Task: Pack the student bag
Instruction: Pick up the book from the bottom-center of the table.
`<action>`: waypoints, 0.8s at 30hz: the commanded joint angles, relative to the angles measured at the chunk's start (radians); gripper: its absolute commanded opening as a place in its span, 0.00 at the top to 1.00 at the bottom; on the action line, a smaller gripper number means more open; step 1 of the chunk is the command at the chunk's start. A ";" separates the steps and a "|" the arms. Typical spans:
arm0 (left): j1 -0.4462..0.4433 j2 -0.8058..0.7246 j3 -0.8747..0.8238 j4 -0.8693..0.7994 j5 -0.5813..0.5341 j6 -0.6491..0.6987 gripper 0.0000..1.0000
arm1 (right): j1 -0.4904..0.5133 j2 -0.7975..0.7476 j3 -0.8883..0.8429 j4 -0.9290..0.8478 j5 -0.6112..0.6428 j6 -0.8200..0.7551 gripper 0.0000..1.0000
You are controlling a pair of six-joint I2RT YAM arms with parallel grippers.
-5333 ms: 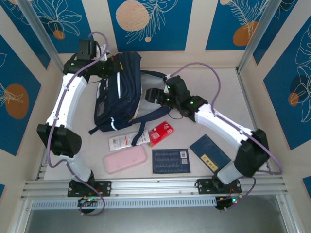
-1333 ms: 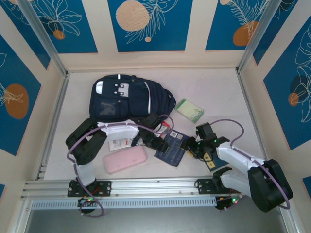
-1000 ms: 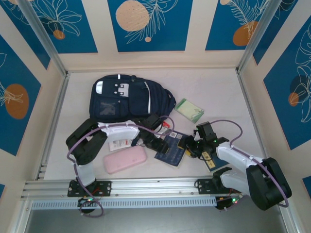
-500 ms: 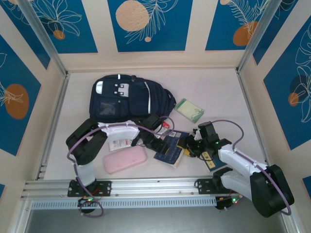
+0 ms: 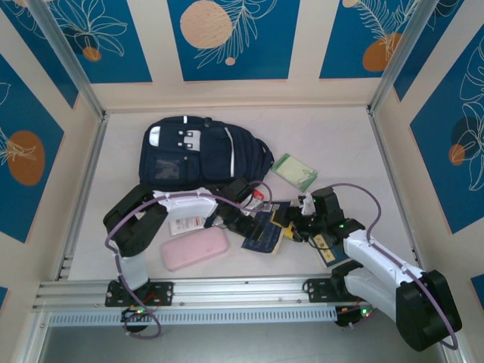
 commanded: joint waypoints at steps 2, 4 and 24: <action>-0.017 -0.003 0.001 0.036 0.050 0.012 0.48 | -0.007 0.024 -0.015 0.004 0.028 0.000 0.51; -0.016 -0.020 -0.003 0.042 0.055 0.006 0.49 | -0.011 0.041 -0.013 -0.007 0.035 -0.016 0.73; 0.155 -0.480 -0.117 0.084 0.035 -0.191 0.23 | -0.012 -0.316 0.046 0.213 -0.239 -0.216 1.00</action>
